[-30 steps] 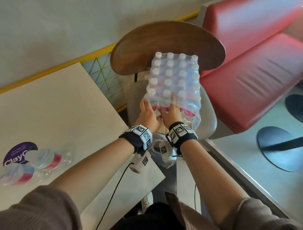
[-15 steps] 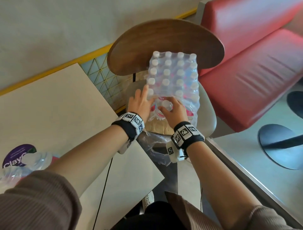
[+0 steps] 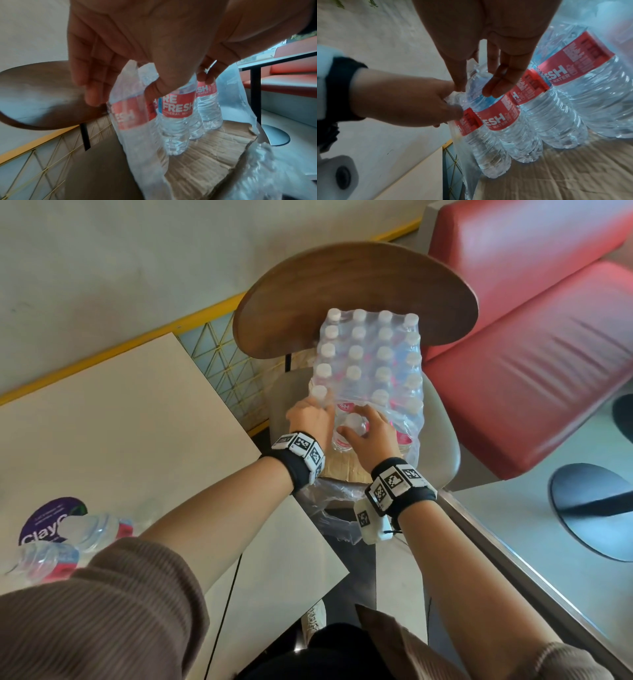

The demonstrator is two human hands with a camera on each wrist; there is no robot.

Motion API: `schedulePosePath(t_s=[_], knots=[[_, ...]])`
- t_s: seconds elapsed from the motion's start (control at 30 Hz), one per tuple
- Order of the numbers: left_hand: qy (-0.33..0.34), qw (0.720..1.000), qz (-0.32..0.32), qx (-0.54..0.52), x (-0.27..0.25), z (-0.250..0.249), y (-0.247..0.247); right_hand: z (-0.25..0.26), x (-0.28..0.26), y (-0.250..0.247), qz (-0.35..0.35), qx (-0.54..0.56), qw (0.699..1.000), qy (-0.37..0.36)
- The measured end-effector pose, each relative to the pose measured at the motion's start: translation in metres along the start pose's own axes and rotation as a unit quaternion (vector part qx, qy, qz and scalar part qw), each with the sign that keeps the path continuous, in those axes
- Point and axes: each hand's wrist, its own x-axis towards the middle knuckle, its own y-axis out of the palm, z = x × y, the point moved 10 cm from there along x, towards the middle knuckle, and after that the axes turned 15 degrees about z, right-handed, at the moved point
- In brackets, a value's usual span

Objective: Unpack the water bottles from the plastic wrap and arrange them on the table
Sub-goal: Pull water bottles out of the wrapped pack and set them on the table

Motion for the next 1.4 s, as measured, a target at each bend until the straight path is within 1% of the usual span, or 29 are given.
schedulePosePath(t_s=[0.07, 0.17, 0.23, 0.33, 0.37, 0.47, 0.5, 0.57, 0.6, 0.63, 0.7, 0.77, 0.87, 0.93, 1.0, 1.07, 1.13, 1.2, 1.3, 1.4], knots=[[0.001, 1.000, 0.003, -0.007, 0.001, -0.004, -0.003, 0.001, 0.001, 0.000, 0.001, -0.001, 1.000, 0.005], [0.020, 0.999, -0.022, -0.037, -0.003, -0.005, -0.005, 0.003, 0.001, -0.001, 0.003, -0.002, 1.000, 0.007], [0.023, 0.999, -0.039, -0.020, 0.000, 0.002, -0.007, 0.003, 0.002, -0.002, 0.003, -0.001, 1.000, 0.008], [0.009, 0.999, -0.039, 0.030, 0.004, 0.013, -0.015, 0.003, 0.002, 0.000, 0.005, -0.003, 1.000, 0.009], [0.003, 0.999, -0.027, 0.039, 0.007, 0.013, -0.017, 0.004, 0.002, 0.000, 0.005, -0.005, 1.000, 0.008], [-0.048, 0.996, 0.068, 0.025, 0.001, 0.011, -0.012, 0.007, 0.001, -0.001, 0.009, -0.011, 1.000, 0.007], [-0.052, 0.994, 0.096, 0.012, -0.001, 0.008, -0.008, 0.007, 0.000, -0.002, 0.010, -0.011, 1.000, 0.007], [-0.044, 0.991, 0.118, -0.038, -0.002, 0.000, -0.005, 0.008, -0.001, -0.002, 0.013, -0.012, 1.000, 0.006], [-0.054, 0.986, 0.137, -0.082, -0.005, 0.004, -0.006, 0.008, -0.001, -0.002, 0.014, -0.012, 1.000, 0.007], [-0.057, 0.985, 0.134, -0.097, -0.004, 0.009, -0.010, 0.008, -0.001, -0.002, 0.015, -0.012, 1.000, 0.008], [-0.036, 0.987, 0.118, -0.104, 0.000, 0.009, -0.015, 0.008, -0.001, -0.003, 0.016, -0.011, 1.000, 0.009], [0.002, 0.991, 0.108, -0.075, 0.007, 0.003, -0.023, 0.009, -0.002, -0.004, 0.016, -0.010, 1.000, 0.006], [0.005, 0.993, 0.107, -0.055, 0.012, -0.001, -0.026, 0.010, -0.001, -0.005, 0.016, -0.006, 1.000, -0.005], [0.029, 0.996, 0.084, -0.024, 0.009, -0.004, -0.033, 0.010, -0.001, -0.005, 0.017, -0.003, 1.000, -0.005], [0.059, 0.997, 0.052, -0.019, 0.007, -0.004, -0.038, 0.008, 0.001, -0.004, 0.017, -0.008, 1.000, -0.002], [0.084, 0.995, 0.024, -0.042, 0.004, -0.004, -0.038, 0.007, 0.002, -0.003, 0.011, -0.028, 1.000, 0.004], [0.104, 0.991, 0.033, -0.079, 0.000, -0.004, -0.034, 0.006, 0.004, -0.001, 0.014, -0.036, 0.999, 0.023], [0.113, 0.986, 0.029, -0.123, -0.001, 0.001, -0.032, 0.006, 0.005, 0.002, 0.020, -0.051, 0.998, 0.039], [0.115, 0.981, 0.008, -0.158, -0.007, 0.014, -0.037, 0.012, 0.004, 0.003, 0.012, -0.090, 0.995, 0.030], [0.149, 0.955, 0.018, -0.257, -0.012, 0.016, -0.022, 0.011, 0.003, 0.001, -0.001, -0.060, 0.997, 0.037]])
